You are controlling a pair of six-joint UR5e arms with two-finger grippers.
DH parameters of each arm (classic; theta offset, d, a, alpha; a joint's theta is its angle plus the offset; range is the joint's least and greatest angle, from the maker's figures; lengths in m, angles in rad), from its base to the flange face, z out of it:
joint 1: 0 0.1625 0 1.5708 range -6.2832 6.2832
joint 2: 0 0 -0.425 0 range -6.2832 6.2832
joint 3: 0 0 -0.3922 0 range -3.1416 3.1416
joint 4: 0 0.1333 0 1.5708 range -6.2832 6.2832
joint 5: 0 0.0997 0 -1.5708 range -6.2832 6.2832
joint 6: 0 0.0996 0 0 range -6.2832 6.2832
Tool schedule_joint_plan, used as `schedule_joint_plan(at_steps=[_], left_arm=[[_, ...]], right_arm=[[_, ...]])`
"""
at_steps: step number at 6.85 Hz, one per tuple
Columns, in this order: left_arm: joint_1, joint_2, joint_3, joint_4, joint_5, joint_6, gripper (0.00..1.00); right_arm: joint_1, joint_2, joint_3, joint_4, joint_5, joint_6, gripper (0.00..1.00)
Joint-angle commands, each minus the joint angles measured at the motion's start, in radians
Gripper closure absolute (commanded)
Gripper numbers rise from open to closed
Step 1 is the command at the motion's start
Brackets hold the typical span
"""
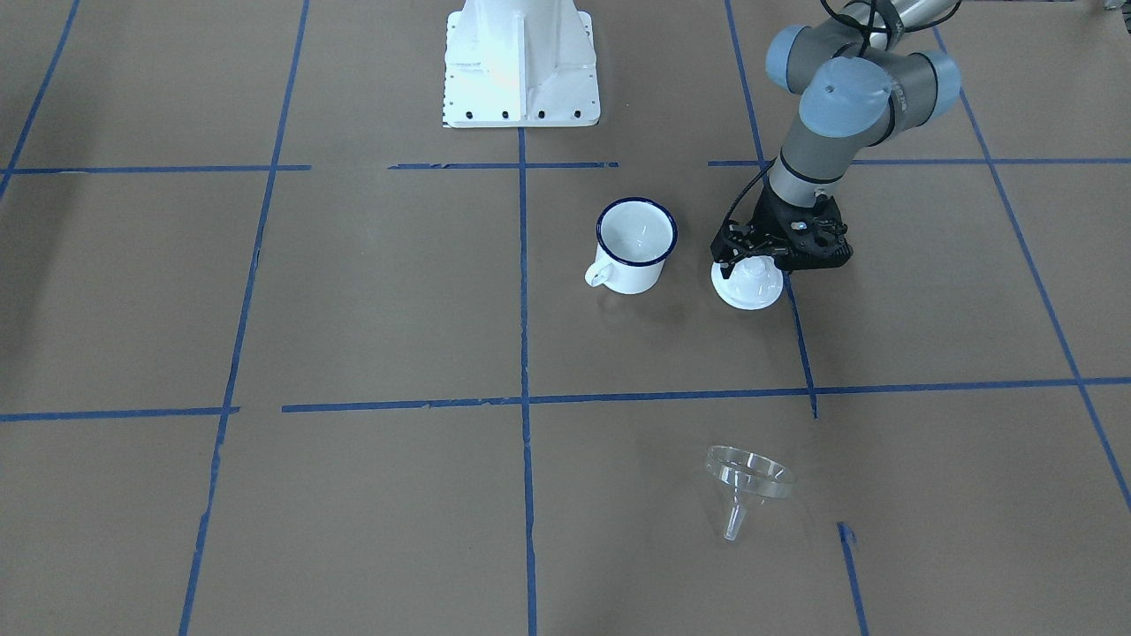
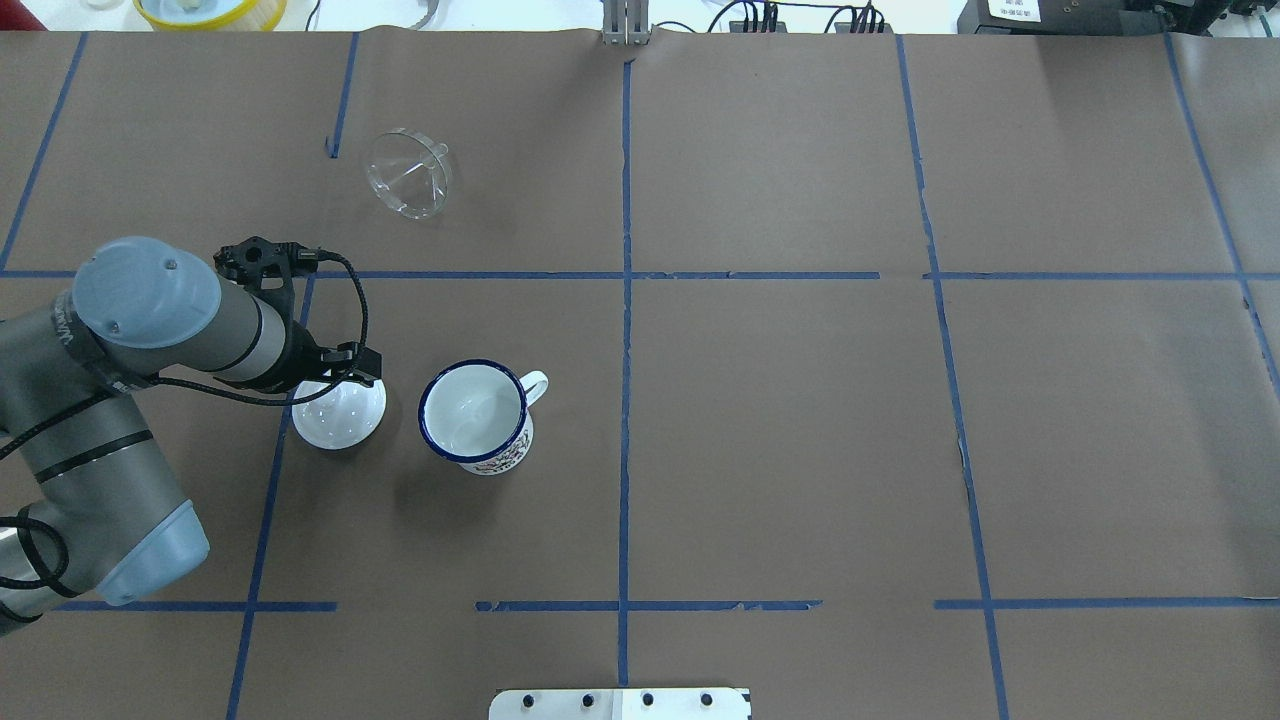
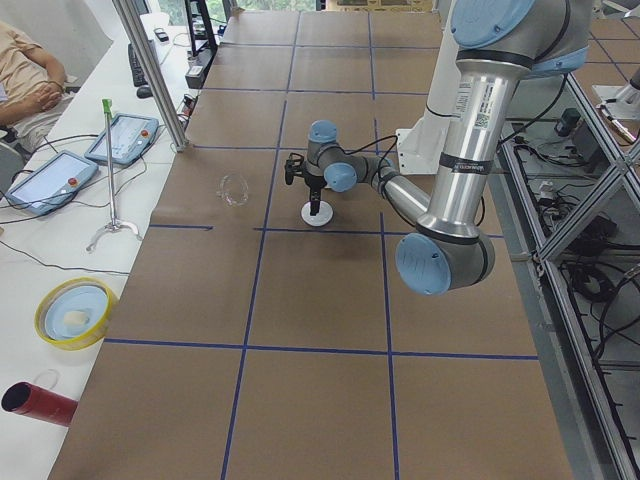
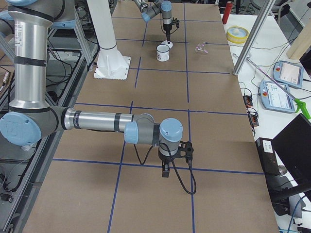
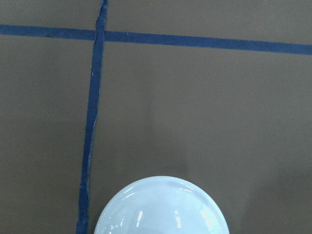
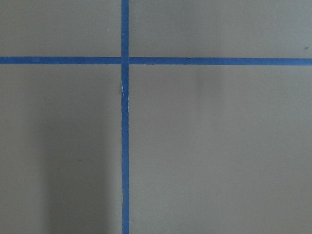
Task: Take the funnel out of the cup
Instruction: 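Move the left gripper down onto the white ceramic funnel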
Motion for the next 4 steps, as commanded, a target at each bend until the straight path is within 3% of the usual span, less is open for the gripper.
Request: schedule_joint_plan(at_steps=[1,2,4], left_arm=[[0.001,0.001,-0.001,-0.001,0.0,-0.001,0.1],[0.003,0.001,-0.001,0.001,0.0,-0.001,0.19],[0.004,0.003,-0.003,0.001,0.0,-0.001,0.19]], right_arm=[[0.0,0.0,0.0,0.0,0.0,0.0,0.0],[0.0,0.0,0.0,0.0,0.0,0.0,0.0],[0.0,0.0,0.0,0.0,0.0,0.0,0.0]])
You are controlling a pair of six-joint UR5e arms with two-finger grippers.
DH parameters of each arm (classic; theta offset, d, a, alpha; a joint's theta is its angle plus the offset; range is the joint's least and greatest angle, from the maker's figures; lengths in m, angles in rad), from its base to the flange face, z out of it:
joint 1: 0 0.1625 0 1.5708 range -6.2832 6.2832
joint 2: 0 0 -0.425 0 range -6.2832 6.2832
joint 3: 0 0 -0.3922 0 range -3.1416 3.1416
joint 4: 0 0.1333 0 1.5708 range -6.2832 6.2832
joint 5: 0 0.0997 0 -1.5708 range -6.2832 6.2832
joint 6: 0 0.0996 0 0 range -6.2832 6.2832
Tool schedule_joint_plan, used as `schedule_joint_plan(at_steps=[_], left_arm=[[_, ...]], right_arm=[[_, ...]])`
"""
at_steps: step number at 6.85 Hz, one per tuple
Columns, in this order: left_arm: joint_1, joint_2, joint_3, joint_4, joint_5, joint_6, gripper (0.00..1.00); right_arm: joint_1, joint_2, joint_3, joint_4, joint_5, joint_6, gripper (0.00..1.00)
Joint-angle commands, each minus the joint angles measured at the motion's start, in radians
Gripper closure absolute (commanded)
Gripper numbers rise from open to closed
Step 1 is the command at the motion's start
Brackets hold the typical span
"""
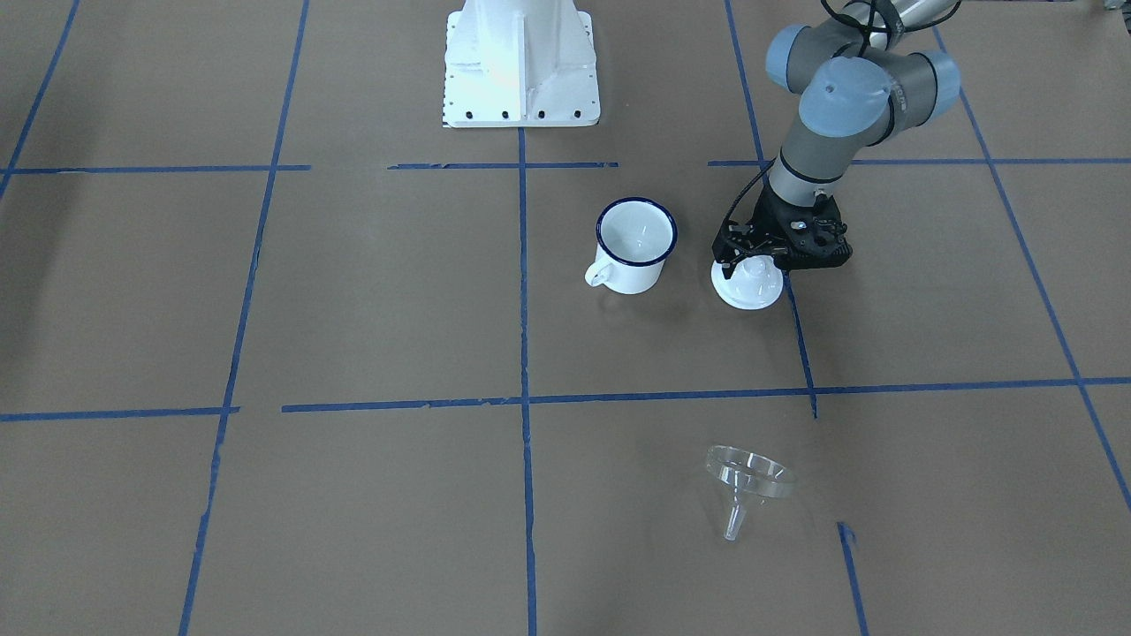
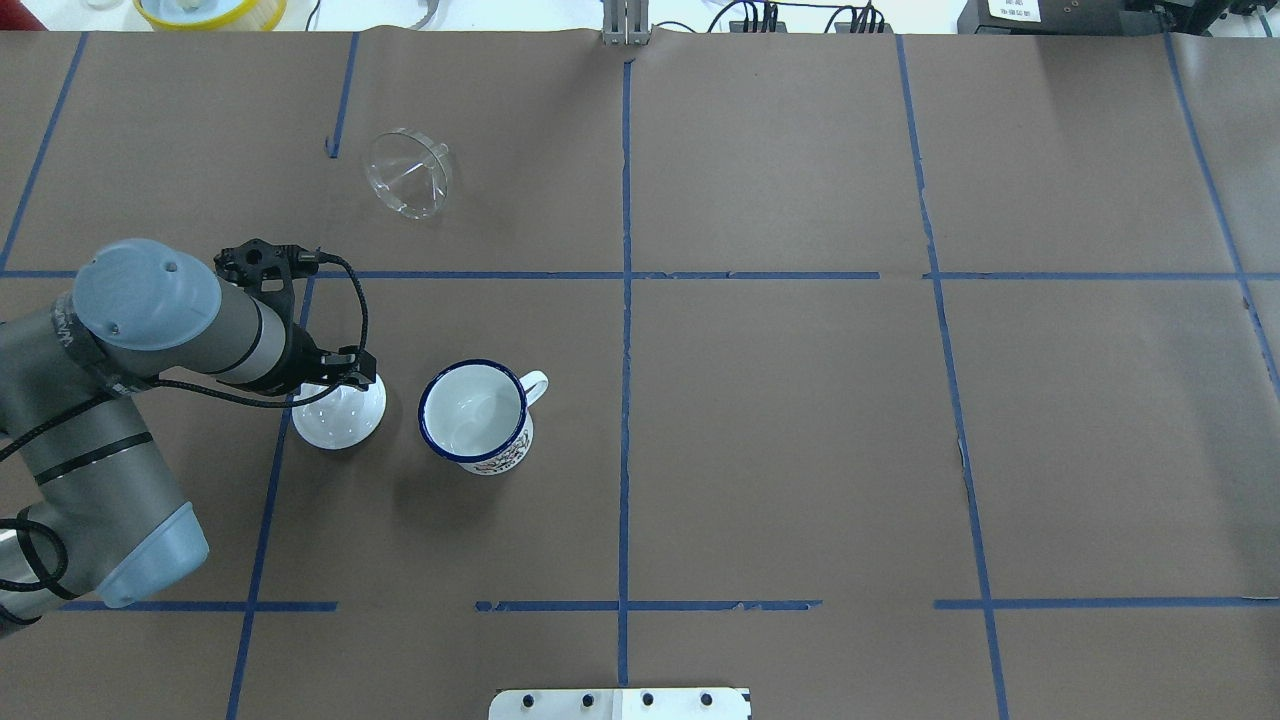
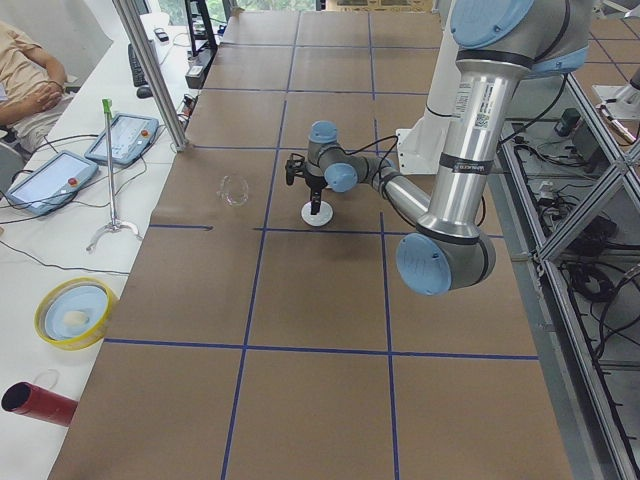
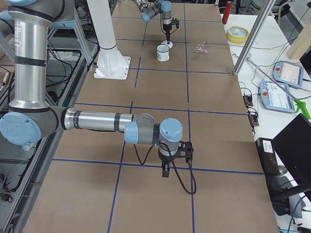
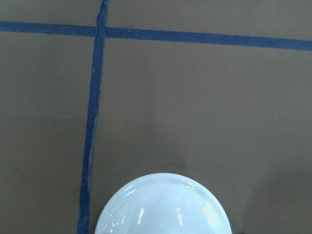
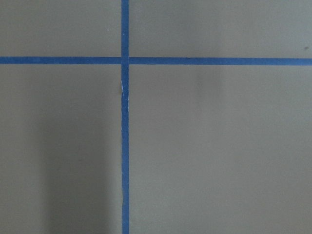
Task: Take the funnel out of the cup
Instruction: 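Grasp the white ceramic funnel's stem with the left gripper and lift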
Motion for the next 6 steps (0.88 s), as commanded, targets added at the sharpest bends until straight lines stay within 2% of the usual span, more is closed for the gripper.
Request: schedule_joint_plan(at_steps=[1,5,6], left_arm=[[0.007,0.002,-0.002,0.0,0.0,0.0,0.19],[0.009,0.007,-0.005,0.002,-0.002,-0.002,0.27],[0.009,0.008,-0.004,0.003,-0.002,-0.002,0.49]], right_arm=[[0.0,0.0,0.0,0.0,0.0,0.0,0.0],[0.0,0.0,0.0,0.0,0.0,0.0,0.0],[0.0,0.0,0.0,0.0,0.0,0.0,0.0]])
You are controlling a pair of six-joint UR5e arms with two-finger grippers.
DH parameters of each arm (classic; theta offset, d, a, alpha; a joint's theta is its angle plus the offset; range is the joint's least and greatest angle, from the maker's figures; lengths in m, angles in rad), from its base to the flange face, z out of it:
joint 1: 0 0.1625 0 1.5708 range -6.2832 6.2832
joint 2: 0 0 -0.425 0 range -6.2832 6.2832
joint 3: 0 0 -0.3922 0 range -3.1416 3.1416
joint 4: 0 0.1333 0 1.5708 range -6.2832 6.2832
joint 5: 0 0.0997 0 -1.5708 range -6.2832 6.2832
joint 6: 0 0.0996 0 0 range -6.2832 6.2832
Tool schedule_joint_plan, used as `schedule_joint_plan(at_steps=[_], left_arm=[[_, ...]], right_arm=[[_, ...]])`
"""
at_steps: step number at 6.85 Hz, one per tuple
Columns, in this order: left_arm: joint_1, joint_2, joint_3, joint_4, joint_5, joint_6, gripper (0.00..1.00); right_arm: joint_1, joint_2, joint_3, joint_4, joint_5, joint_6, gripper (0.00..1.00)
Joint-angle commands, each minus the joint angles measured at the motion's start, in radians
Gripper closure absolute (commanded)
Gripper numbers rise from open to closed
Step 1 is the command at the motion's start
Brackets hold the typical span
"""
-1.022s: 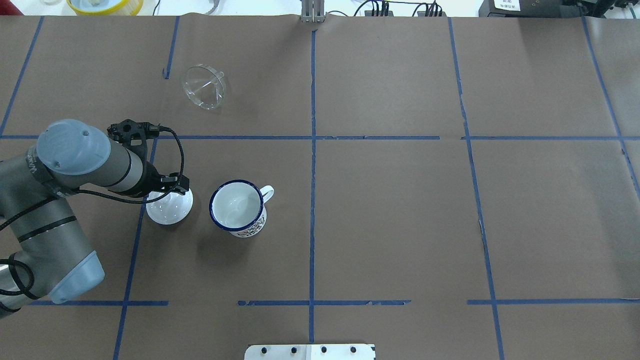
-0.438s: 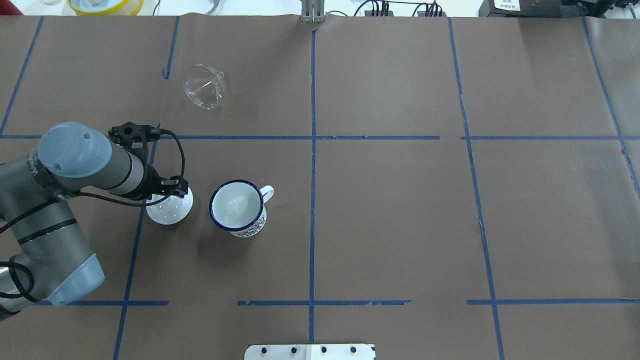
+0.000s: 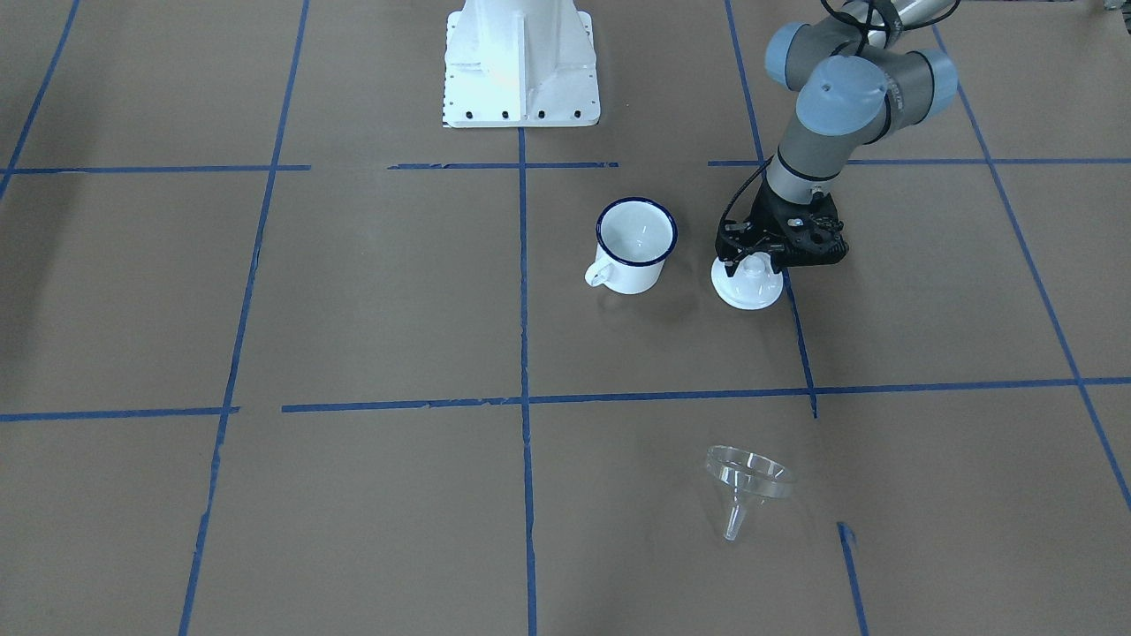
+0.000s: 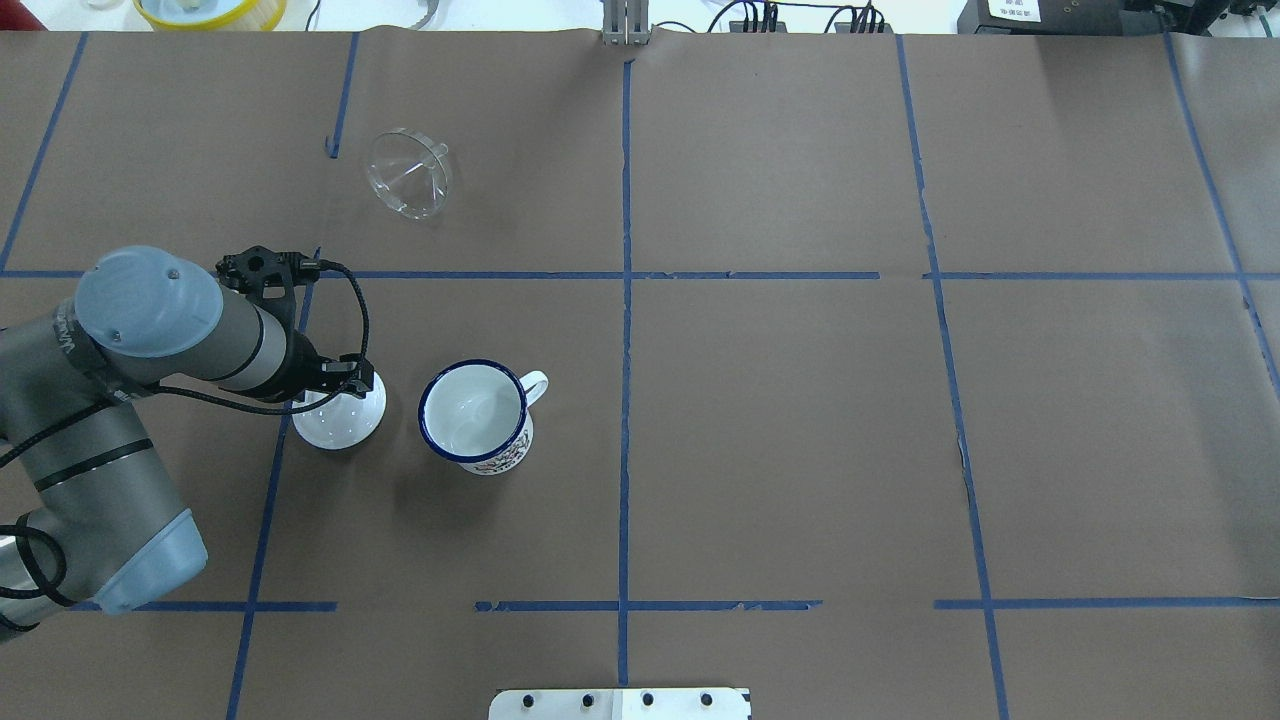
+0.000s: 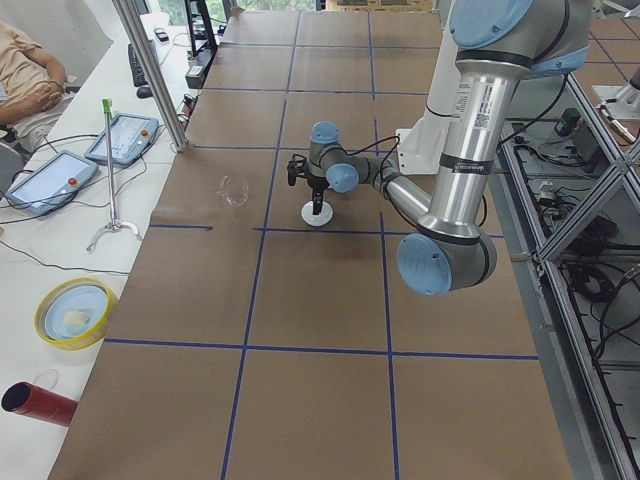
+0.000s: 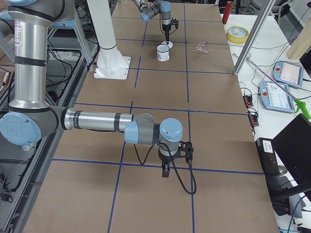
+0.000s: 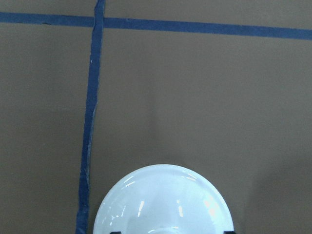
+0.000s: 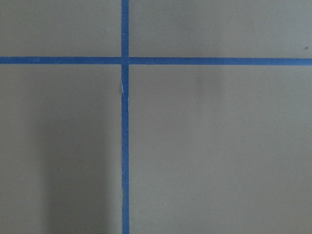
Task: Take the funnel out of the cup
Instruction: 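Grasp the white ceramic funnel's stem with the left gripper and lift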
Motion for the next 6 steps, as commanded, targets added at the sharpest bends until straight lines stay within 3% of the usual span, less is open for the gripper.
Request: schedule_joint_plan(at_steps=[1,2,5,6], left_arm=[[0.0,0.003,0.0,0.001,0.0,-0.001,0.82],[0.0,0.003,-0.001,0.004,0.0,-0.001,0.99],[-0.009,0.005,-0.038,0.017,-0.006,0.006,1.0],[-0.018,0.003,-0.09,0.08,-0.008,0.015,1.0]], right_arm=[[0.0,0.0,0.0,0.0,0.0,0.0,0.0],[0.0,0.0,0.0,0.0,0.0,0.0,0.0],[0.0,0.0,0.0,0.0,0.0,0.0,0.0],[0.0,0.0,0.0,0.0,0.0,0.0,0.0]])
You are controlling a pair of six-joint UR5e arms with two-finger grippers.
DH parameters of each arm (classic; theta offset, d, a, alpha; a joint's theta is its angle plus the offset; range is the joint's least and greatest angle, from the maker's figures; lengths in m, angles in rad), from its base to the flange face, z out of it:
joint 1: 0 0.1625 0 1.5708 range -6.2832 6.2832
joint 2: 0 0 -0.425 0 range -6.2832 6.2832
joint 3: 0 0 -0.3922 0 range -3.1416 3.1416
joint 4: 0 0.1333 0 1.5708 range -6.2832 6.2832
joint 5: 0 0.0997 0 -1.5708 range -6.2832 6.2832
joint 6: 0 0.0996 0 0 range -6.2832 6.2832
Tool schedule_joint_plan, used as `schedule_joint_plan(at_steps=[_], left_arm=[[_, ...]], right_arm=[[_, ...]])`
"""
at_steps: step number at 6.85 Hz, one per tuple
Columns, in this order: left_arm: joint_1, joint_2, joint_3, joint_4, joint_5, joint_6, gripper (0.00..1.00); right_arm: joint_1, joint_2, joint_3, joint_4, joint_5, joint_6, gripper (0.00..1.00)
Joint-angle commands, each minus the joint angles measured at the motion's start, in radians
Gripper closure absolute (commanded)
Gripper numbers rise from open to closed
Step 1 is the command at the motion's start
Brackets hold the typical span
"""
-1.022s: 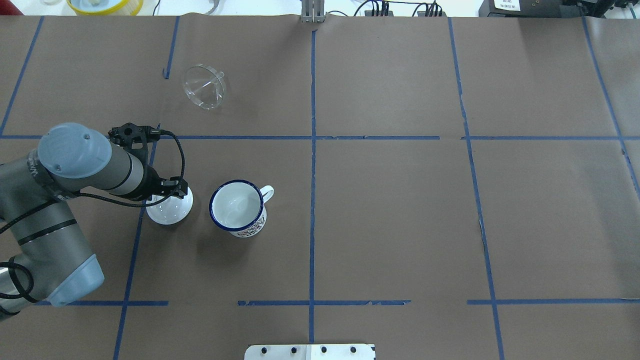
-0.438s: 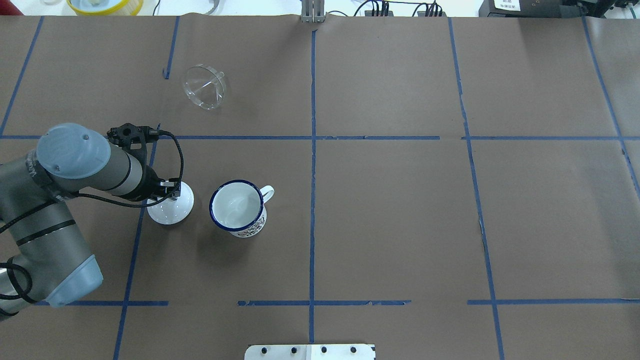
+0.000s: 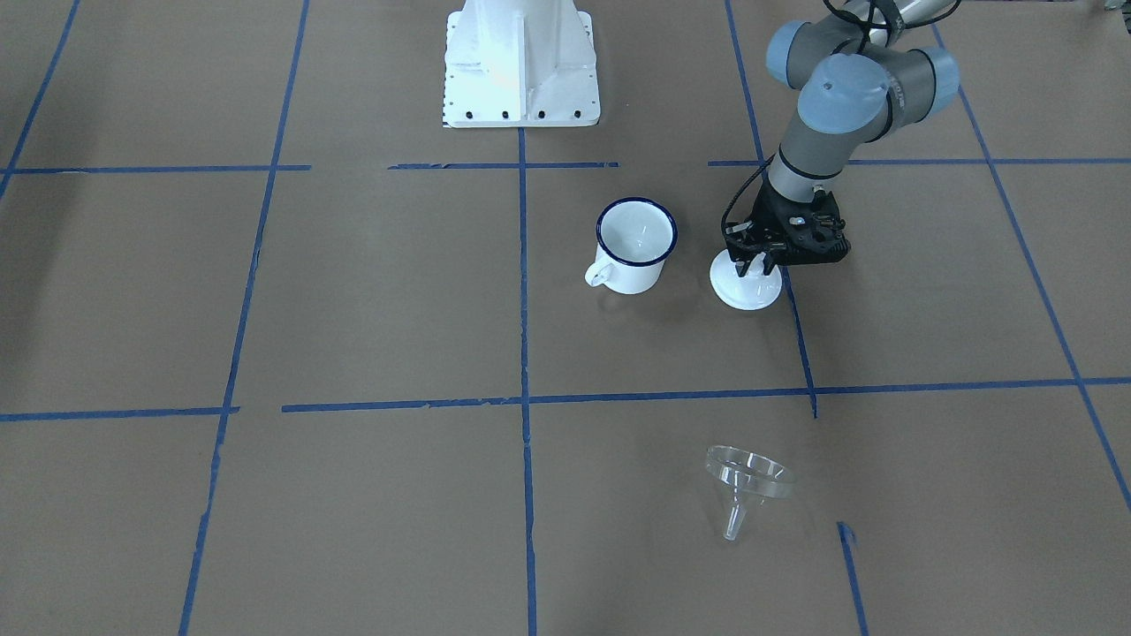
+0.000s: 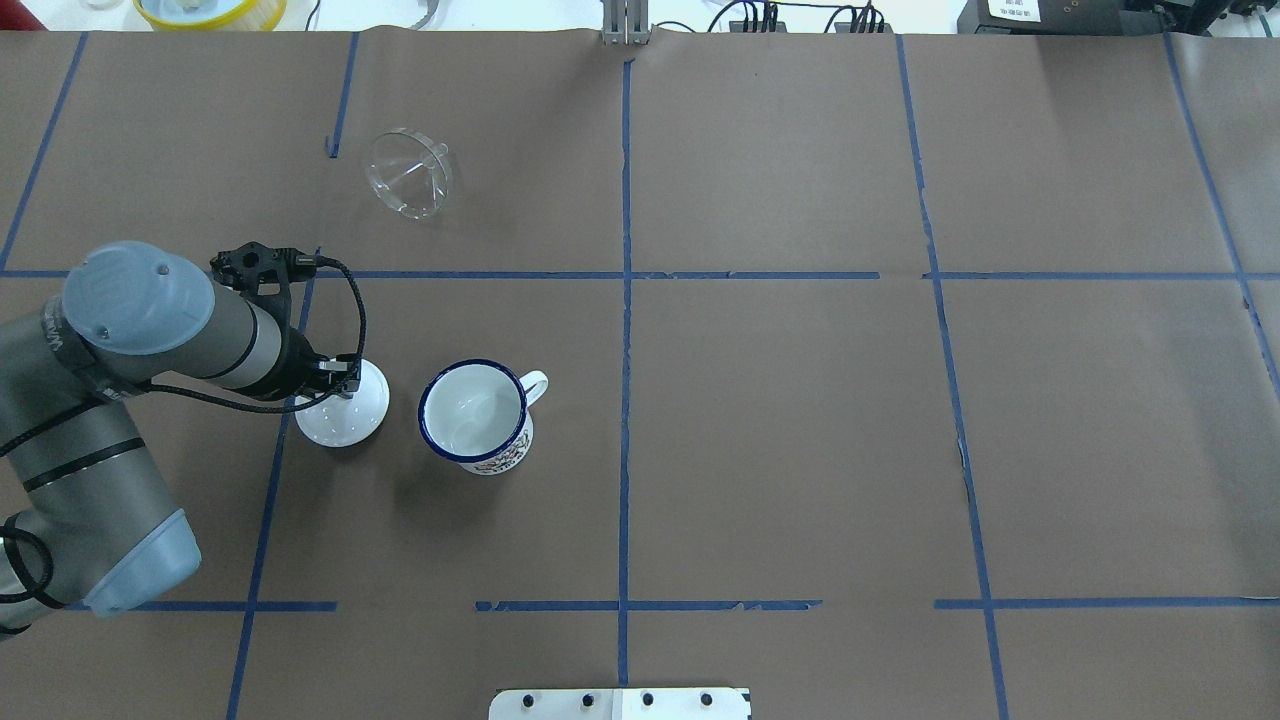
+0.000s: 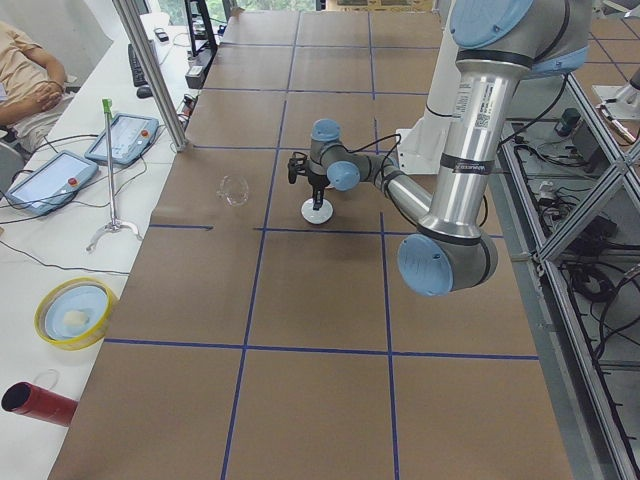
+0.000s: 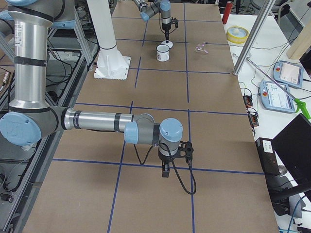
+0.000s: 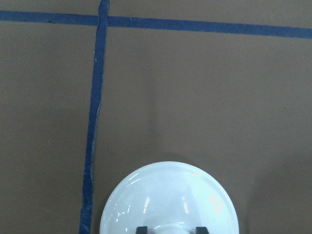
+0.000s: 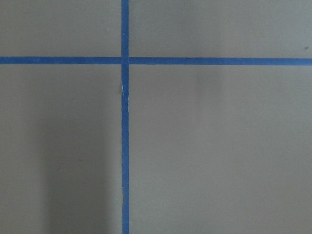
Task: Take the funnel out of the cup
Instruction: 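Grasp the white ceramic funnel's stem with the left gripper and lift, then carry the white funnel over the enamel mug and lower it in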
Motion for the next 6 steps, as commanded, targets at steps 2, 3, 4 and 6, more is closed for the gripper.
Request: schedule_joint_plan(at_steps=[2,3,4,6], left_arm=[[-0.049,-0.046,-0.251,0.317,-0.007,0.012,1.0],[-0.068,-0.152,-0.306,0.48,-0.012,0.009,1.0],[-0.067,-0.265,-0.309,0.616,-0.086,-0.012,1.0],[-0.054,-0.414,-0.219,0.633,-0.099,-0.177,1.0]], right_arm=[[0.0,0.0,0.0,0.0,0.0,0.0,0.0],[0.0,0.0,0.0,0.0,0.0,0.0,0.0],[0.0,0.0,0.0,0.0,0.0,0.0,0.0],[0.0,0.0,0.0,0.0,0.0,0.0,0.0]])
